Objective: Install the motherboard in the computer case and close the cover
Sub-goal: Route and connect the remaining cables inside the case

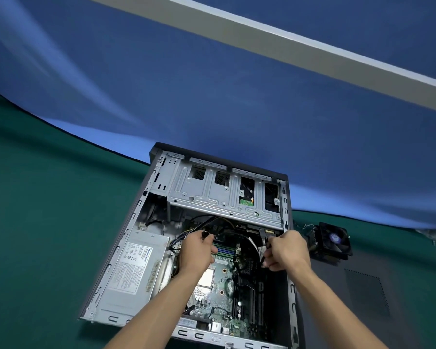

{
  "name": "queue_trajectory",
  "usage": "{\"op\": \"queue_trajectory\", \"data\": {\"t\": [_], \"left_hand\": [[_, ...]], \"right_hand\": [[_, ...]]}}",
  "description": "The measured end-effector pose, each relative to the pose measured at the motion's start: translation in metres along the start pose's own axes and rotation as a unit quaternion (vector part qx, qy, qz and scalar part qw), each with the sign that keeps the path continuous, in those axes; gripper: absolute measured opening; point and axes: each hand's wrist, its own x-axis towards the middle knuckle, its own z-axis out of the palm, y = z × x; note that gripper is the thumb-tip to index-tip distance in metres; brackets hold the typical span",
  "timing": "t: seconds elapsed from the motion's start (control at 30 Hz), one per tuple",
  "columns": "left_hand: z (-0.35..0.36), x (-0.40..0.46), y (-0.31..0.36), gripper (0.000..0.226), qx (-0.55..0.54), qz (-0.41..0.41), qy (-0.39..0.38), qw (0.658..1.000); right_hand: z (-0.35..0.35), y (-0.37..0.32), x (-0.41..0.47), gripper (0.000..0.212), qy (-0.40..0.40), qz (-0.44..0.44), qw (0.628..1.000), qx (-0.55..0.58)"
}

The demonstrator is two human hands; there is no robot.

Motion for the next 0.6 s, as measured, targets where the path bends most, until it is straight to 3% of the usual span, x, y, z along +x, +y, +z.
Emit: {"op": "queue_trajectory", "data": {"t": [0.23, 0.47, 0.6], "left_hand": [[-0.0002, -0.0018, 0.0016, 0.018, 0.018, 0.003, -0.002, 1.0], [0.0049, 0.0008, -0.0011, 0.026, -0.007, -0.045, -0.025, 0.999], [0.0076, -0.0023, -0.002, 0.034, 0.13, -0.01, 0.032, 0.991]], "right_hand": [[0.0018, 0.0028, -0.0035, 0.038, 0.025, -0.013, 0.999, -0.018], [0.0044, 0.0053, -0.0018, 0.041, 0.032, -0.007, 0.999, 0.004], [0.0051, 0.0051, -0.0001, 0.044, 0.035, -0.004, 0.999, 0.006]]}}
